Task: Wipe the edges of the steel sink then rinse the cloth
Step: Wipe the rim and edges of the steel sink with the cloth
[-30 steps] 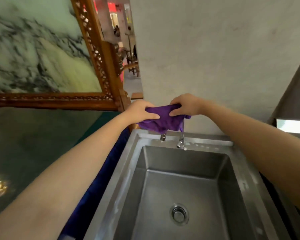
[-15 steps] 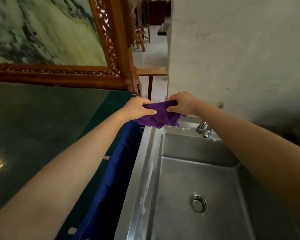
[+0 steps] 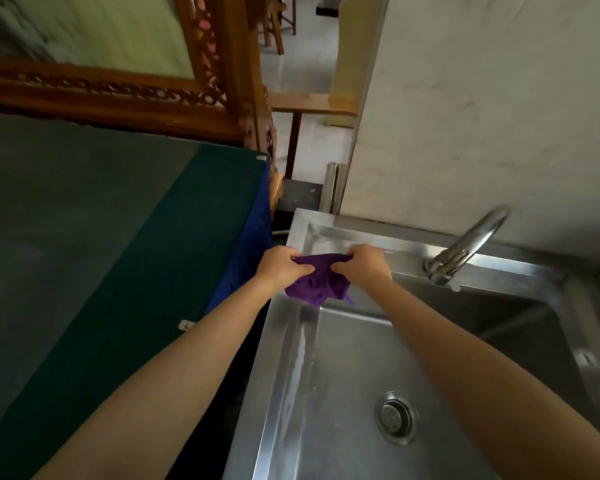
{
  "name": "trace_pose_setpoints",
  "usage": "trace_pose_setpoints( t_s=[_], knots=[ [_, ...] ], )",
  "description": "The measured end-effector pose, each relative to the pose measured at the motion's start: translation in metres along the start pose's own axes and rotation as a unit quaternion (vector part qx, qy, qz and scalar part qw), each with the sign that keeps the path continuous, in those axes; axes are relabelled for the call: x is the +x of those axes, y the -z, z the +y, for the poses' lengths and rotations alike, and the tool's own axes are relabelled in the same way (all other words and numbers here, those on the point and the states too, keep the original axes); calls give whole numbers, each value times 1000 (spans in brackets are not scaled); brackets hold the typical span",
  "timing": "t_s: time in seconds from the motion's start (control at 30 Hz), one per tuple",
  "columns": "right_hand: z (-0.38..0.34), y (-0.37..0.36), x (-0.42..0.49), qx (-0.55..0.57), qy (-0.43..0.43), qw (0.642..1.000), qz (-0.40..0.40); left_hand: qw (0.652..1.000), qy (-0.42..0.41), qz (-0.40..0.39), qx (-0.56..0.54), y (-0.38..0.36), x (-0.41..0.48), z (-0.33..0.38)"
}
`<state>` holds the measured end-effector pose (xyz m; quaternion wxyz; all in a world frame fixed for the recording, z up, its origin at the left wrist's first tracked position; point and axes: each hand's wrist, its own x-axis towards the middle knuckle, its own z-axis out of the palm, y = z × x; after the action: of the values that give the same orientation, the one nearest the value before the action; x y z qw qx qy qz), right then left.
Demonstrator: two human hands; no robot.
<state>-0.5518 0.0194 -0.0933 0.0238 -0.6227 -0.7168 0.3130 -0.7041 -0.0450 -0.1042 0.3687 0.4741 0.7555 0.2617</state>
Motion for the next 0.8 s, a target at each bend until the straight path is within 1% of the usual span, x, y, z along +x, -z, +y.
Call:
trace_pose_setpoints(
  t_s=[0.07, 0.13, 0.2, 0.23, 0.27, 0.3, 0.37, 0.4, 0.43, 0.5, 0.53, 0.6, 0.7, 0.8],
  knots=[
    [7, -19, 17, 80, -55, 995, -9, 1000, 11, 20, -1, -17, 7, -15],
    [11, -34, 32, 208, -105, 972, 10, 998, 5, 58, 6, -29, 15, -25],
    [12, -49, 45, 304, -101, 944, 80, 995, -12, 97, 4, -35, 23, -31],
    [12, -56, 49, 316, -71, 939, 113, 993, -28, 111, 9, -38, 26, -33],
    [12, -63, 51, 307, -28, 943, 125, 991, -49, 123, 24, -41, 29, -36],
    [12, -72, 52, 289, 25, 950, 116, 987, -70, 137, 54, -44, 32, -41],
    [15, -94, 51, 231, 128, 963, 58, 973, -91, 160, 136, -48, 37, -52],
    [20, -106, 50, 190, 169, 966, 38, 970, -95, 162, 154, -50, 39, -59],
    [27, -116, 50, 143, 199, 969, 34, 972, -99, 153, 146, -51, 40, -65],
    [39, -129, 55, 60, 224, 971, 60, 983, -108, 118, 90, -54, 39, -76],
    [43, -131, 59, 27, 228, 971, 72, 985, -115, 100, 81, -56, 38, -80],
    [48, -130, 70, -26, 237, 968, 79, 981, -128, 73, 123, -63, 36, -86],
    [51, -126, 85, -81, 247, 961, 91, 970, -127, 72, 193, -72, 35, -92],
    [47, -115, 103, -102, 236, 960, 107, 937, -128, 97, 309, -78, 35, -95]
  ],
)
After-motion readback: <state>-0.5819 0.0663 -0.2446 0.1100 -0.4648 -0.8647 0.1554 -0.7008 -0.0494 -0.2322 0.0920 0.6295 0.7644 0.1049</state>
